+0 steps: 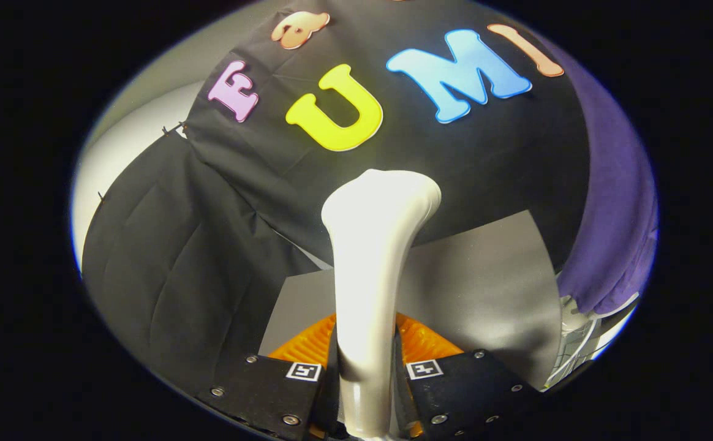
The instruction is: Iron the clothes twice with a garment steamer, once on the left side and once on the right side.
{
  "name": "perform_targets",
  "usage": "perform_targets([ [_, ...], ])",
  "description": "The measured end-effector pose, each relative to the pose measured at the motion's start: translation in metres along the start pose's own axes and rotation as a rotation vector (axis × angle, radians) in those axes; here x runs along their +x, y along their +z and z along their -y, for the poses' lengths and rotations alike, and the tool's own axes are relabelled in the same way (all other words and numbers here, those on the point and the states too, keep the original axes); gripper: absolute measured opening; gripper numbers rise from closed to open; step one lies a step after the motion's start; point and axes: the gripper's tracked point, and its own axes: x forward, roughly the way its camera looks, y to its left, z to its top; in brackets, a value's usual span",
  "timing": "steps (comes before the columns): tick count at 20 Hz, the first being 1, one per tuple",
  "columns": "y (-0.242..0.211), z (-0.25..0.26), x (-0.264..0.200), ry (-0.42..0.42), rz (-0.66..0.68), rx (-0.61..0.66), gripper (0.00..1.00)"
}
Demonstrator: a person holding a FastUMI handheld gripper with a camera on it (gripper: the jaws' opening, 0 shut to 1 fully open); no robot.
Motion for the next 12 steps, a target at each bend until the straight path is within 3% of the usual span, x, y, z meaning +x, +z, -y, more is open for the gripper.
perform_targets([
  [12,-0.021,-0.046,-0.075,0.015,0.141,-0.113,0.36],
])
